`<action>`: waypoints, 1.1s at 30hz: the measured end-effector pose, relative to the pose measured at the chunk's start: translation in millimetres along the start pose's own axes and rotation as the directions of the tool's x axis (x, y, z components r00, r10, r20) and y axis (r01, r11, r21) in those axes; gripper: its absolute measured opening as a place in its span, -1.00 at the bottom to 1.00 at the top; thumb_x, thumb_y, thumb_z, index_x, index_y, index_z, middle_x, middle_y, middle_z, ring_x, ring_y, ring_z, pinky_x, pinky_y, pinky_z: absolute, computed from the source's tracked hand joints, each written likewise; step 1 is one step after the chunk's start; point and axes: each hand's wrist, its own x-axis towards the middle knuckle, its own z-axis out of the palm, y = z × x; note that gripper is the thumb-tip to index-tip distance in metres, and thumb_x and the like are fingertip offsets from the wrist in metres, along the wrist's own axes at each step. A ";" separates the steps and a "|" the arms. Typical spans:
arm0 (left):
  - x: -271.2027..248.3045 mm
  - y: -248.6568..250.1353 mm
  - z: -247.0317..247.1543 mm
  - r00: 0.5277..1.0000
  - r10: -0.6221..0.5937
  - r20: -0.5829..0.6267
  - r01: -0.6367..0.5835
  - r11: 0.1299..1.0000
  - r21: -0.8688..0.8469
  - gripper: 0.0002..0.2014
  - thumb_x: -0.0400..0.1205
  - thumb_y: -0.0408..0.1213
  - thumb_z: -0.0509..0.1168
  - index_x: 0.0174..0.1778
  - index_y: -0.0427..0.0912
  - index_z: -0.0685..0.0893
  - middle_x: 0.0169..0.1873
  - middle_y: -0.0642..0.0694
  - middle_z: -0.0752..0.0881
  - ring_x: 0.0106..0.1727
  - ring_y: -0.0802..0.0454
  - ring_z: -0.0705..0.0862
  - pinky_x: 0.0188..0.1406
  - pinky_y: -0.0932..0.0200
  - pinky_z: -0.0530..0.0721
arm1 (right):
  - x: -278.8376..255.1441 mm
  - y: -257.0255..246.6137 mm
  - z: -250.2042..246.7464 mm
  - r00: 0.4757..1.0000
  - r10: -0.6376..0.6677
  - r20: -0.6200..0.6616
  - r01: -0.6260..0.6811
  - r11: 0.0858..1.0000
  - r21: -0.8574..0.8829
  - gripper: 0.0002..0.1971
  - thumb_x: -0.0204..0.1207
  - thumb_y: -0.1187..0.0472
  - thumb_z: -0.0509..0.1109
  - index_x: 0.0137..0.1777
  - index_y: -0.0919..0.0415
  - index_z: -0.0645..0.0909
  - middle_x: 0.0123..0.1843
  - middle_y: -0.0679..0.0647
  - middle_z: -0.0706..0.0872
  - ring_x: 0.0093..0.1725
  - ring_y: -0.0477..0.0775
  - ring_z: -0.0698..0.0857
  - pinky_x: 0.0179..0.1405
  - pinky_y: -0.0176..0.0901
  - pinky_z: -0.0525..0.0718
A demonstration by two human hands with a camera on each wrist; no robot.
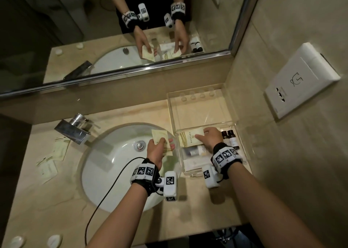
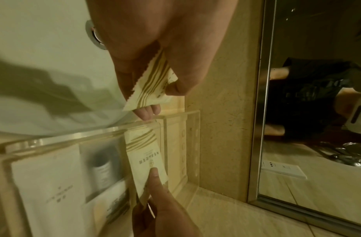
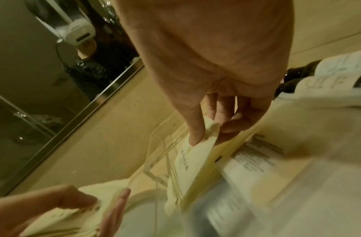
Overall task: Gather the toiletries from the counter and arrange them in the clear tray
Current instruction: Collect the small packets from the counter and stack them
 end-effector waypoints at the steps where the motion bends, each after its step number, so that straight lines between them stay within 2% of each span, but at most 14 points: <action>1: -1.1 0.7 -0.9 1.000 0.002 0.007 -0.002 1.000 -0.013 -0.73 0.66 -0.49 0.14 0.26 -0.46 0.51 -0.08 -0.30 0.77 -0.25 -0.15 0.75 -0.19 0.05 0.81 | 1.5 -0.5 4.0 1.000 0.001 -0.010 -0.001 1.000 -0.008 -0.55 0.49 0.17 0.54 0.30 0.39 0.59 0.29 0.24 0.68 0.30 0.24 0.65 0.29 -0.02 0.60; 5: -2.9 2.5 -4.2 0.998 0.030 0.055 -0.029 0.999 -0.029 -0.72 0.68 -0.52 0.14 0.30 -0.48 0.47 -0.05 -0.37 0.72 -0.21 -0.20 0.74 -0.24 0.09 0.83 | 3.9 2.4 13.6 0.997 -0.048 -0.059 0.041 0.992 -0.120 -0.54 0.49 0.16 0.54 0.29 0.40 0.56 0.30 0.28 0.66 0.31 0.26 0.62 0.25 -0.01 0.57; 9: -6.2 4.6 -7.2 0.993 0.025 0.112 -0.023 1.000 -0.015 -0.77 0.68 -0.48 0.23 0.24 -0.40 0.55 0.04 -0.35 0.70 -0.14 -0.27 0.75 -0.25 0.09 0.83 | 3.0 8.0 18.7 0.986 -0.083 -0.143 0.054 0.980 -0.193 -0.47 0.42 0.09 0.60 0.25 0.31 0.47 0.18 0.22 0.70 0.16 0.24 0.70 -0.01 -0.03 0.64; 12: -8.0 7.0 -7.6 0.988 0.039 0.147 -0.041 0.999 0.010 -0.78 0.61 -0.47 0.34 0.16 -0.40 0.60 0.08 -0.38 0.73 -0.04 -0.33 0.75 -0.26 0.11 0.81 | 0.9 10.8 19.3 0.972 -0.126 -0.200 0.077 0.969 -0.235 -0.35 0.32 0.05 0.66 0.26 0.29 0.40 0.21 0.21 0.64 0.16 0.24 0.68 0.05 0.10 0.71; 13: -7.8 8.0 -7.0 0.988 0.051 0.143 -0.054 0.998 0.019 -0.75 0.57 -0.48 0.39 0.15 -0.42 0.59 0.07 -0.40 0.73 -0.04 -0.33 0.76 -0.28 0.10 0.81 | 1.3 12.8 19.3 0.961 -0.165 -0.221 0.113 0.967 -0.230 -0.39 0.32 0.04 0.66 0.21 0.27 0.41 0.18 0.18 0.63 0.13 0.22 0.68 0.04 0.11 0.71; 16: -8.7 13.1 -3.8 0.985 0.080 0.152 -0.088 0.995 0.048 -0.64 0.49 -0.47 0.47 0.15 -0.43 0.54 0.00 -0.41 0.73 -0.16 -0.23 0.80 -0.30 0.05 0.82 | -3.1 10.6 17.3 0.936 -0.268 -0.226 0.274 0.962 -0.005 -0.66 0.46 0.00 0.55 0.02 0.20 0.54 -0.02 0.05 0.69 -0.04 0.10 0.71 -0.07 -0.06 0.70; 19: -10.7 17.4 2.4 0.959 0.074 0.272 -0.110 0.987 0.119 -0.66 0.50 -0.47 0.47 0.14 -0.48 0.57 -0.02 -0.41 0.74 -0.12 -0.21 0.79 -0.24 -0.03 0.83 | -17.1 -3.3 8.9 0.957 -0.289 -0.004 0.277 0.910 0.308 -0.71 0.52 -0.03 0.48 0.11 0.14 0.66 0.01 0.05 0.78 -0.09 0.02 0.77 -0.19 -0.22 0.72; 21: -12.6 20.2 8.6 0.945 0.059 0.323 -0.118 0.979 0.168 -0.65 0.47 -0.48 0.50 0.11 -0.47 0.59 -0.05 -0.41 0.73 -0.11 -0.23 0.77 -0.21 -0.09 0.83 | -24.2 -8.8 3.3 0.938 -0.320 0.135 0.262 0.907 0.329 -0.72 0.51 0.07 0.51 0.17 0.15 0.69 0.02 0.10 0.80 -0.09 0.04 0.78 -0.30 -0.34 0.66; 22: -13.6 21.4 11.4 0.945 0.057 0.322 -0.118 0.978 0.173 -0.64 0.45 -0.50 0.51 0.11 -0.46 0.59 -0.06 -0.39 0.72 -0.11 -0.22 0.77 -0.25 -0.07 0.83 | -24.8 -8.8 0.2 0.932 -0.327 0.153 0.267 0.910 0.319 -0.73 0.50 0.13 0.53 0.17 0.17 0.70 -0.01 0.11 0.80 -0.08 0.06 0.79 -0.31 -0.34 0.66; 25: -13.9 23.3 16.4 0.965 0.090 0.246 -0.131 0.979 0.155 -0.60 0.44 -0.58 0.49 0.15 -0.42 0.53 -0.18 -0.26 0.70 -0.18 -0.15 0.78 -0.29 -0.03 0.84 | -20.5 0.1 -11.0 0.967 -0.247 0.063 0.210 0.912 0.353 -0.74 0.50 0.21 0.53 0.16 0.25 0.68 -0.14 0.07 0.78 -0.21 0.03 0.74 -0.34 -0.26 0.70; 27: -9.6 20.1 17.0 0.975 0.150 0.167 -0.182 0.962 0.201 -0.63 0.45 -0.57 0.48 0.11 -0.38 0.53 -0.27 -0.21 0.68 -0.25 -0.10 0.76 -0.21 0.01 0.83 | -13.2 13.3 -17.7 0.990 -0.139 -0.013 0.135 0.928 0.348 -0.68 0.49 0.22 0.54 0.21 0.31 0.66 -0.07 0.14 0.78 -0.18 0.06 0.73 -0.23 -0.16 0.73; 29: -4.8 16.1 16.4 0.968 0.215 0.130 -0.245 0.921 0.302 -0.71 0.47 -0.54 0.47 0.03 -0.32 0.55 -0.28 -0.17 0.69 -0.23 -0.08 0.72 -0.13 0.07 0.78 | -6.0 24.8 -18.4 0.996 -0.055 -0.064 0.070 0.966 0.248 -0.65 0.45 0.18 0.57 0.20 0.27 0.67 0.12 0.19 0.77 0.05 0.15 0.75 0.09 0.01 0.74; 31: -1.3 12.3 17.1 0.947 0.256 0.194 -0.317 0.843 0.435 -0.84 0.52 -0.52 0.41 -0.02 -0.29 0.63 -0.14 -0.22 0.74 -0.19 -0.09 0.70 -0.18 0.14 0.73 | -1.4 30.0 -12.3 0.997 -0.007 -0.076 0.019 0.987 0.158 -0.68 0.42 0.15 0.59 0.14 0.22 0.69 0.22 0.19 0.75 0.21 0.20 0.71 0.28 0.08 0.67; 33: 1.2 8.1 19.0 0.915 0.262 0.308 -0.399 0.714 0.576 -0.87 0.59 -0.46 0.34 0.01 -0.25 0.72 0.00 -0.15 0.77 -0.22 -0.05 0.71 -0.25 0.22 0.70 | -0.1 28.0 -4.1 0.996 0.008 -0.088 0.002 0.992 0.123 -0.76 0.40 0.15 0.60 0.02 0.17 0.69 0.17 0.17 0.77 0.17 0.19 0.73 0.24 0.06 0.69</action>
